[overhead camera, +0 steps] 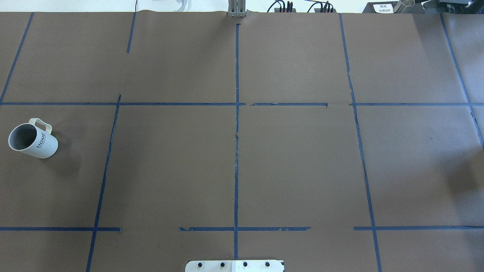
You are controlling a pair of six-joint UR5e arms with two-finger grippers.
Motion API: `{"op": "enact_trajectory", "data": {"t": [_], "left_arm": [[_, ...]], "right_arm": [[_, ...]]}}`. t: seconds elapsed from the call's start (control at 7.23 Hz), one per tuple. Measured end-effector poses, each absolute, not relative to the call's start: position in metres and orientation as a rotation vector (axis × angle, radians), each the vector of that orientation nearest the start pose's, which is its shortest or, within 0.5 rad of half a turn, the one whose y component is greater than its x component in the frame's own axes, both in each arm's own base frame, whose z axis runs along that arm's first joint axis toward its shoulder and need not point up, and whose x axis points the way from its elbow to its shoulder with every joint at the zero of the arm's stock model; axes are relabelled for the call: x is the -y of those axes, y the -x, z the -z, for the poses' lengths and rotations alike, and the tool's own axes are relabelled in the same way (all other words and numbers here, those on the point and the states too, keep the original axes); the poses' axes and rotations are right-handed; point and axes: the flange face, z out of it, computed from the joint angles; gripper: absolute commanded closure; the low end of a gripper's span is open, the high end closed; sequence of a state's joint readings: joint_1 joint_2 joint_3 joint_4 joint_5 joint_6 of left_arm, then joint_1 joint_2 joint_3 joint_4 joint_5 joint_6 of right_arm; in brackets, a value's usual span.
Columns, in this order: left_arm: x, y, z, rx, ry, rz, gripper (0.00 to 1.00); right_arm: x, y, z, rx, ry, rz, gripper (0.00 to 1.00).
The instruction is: Left arm hands cup to right arm to dump lemon
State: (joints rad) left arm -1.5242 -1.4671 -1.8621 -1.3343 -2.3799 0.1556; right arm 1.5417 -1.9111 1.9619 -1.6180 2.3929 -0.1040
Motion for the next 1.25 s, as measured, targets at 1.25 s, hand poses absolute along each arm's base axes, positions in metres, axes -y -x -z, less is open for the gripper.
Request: {"op": "enact_trajectory", "data": {"t": [1.25], "left_arm": [[0.419, 0.045, -0.615, -0.813, 0.064, -0.135, 0.0]], "right_arm": [[0.356, -0.047, -0.607, 0.82, -0.037, 0.128, 0.0]]}}
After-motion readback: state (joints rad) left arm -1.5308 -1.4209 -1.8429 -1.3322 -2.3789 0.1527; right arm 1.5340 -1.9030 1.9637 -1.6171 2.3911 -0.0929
